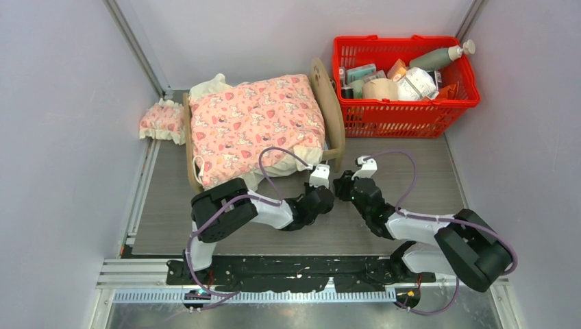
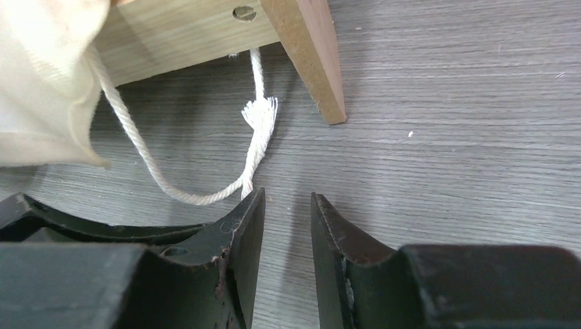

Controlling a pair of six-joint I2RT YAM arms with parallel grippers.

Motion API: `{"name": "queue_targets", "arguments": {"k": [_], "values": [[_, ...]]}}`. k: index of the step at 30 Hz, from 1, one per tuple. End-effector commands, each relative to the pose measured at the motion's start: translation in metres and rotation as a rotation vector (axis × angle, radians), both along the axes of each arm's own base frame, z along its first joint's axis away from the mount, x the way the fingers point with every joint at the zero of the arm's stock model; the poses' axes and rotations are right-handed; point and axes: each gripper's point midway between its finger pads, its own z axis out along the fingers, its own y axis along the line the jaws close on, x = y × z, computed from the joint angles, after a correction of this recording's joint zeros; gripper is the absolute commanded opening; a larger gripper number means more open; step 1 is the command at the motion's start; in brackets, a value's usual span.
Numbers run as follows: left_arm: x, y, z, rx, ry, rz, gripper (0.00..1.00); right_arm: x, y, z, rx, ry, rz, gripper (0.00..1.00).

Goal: Set up the pet bed
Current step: Tie the ropes to the bed frame.

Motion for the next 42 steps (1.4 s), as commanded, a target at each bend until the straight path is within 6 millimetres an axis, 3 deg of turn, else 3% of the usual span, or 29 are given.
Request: {"name": "queue_targets", "arguments": {"k": [1, 2, 11, 20, 23, 26, 32, 36, 42], "values": [[-0.006, 0.017, -0.012, 0.053, 0.016, -0.005, 0.05, 0.014, 0.012, 0.014, 0.071, -0.081, 0.010, 0.37], [-0.007, 0.019, -0.011, 0.044, 0.012, -0.003, 0.00, 0.018, 0.016, 0.014, 0.077, -0.089, 0.013, 0.39], [-0.008, 0.024, -0.009, 0.017, -0.004, 0.002, 0.00, 0.044, 0.032, -0.005, 0.165, -0.092, 0.008, 0.43], [-0.005, 0.028, -0.008, -0.008, -0.016, 0.013, 0.00, 0.054, 0.039, -0.004, 0.181, -0.125, 0.048, 0.44], [-0.004, 0.027, -0.007, -0.025, -0.018, 0.009, 0.00, 0.054, 0.042, -0.004, 0.199, -0.120, 0.082, 0.45], [-0.004, 0.025, -0.008, -0.018, -0.012, 0.005, 0.00, 0.050, 0.033, -0.008, 0.204, -0.065, 0.048, 0.44], [-0.003, 0.022, -0.007, -0.025, -0.013, 0.001, 0.00, 0.043, 0.020, 0.003, 0.178, -0.041, 0.007, 0.49], [-0.003, 0.023, -0.006, -0.030, -0.011, 0.004, 0.00, 0.044, 0.026, 0.011, 0.181, -0.053, 0.035, 0.50], [-0.003, 0.023, -0.003, -0.035, -0.014, 0.004, 0.00, 0.050, 0.033, -0.001, 0.169, -0.030, 0.055, 0.50]]}}
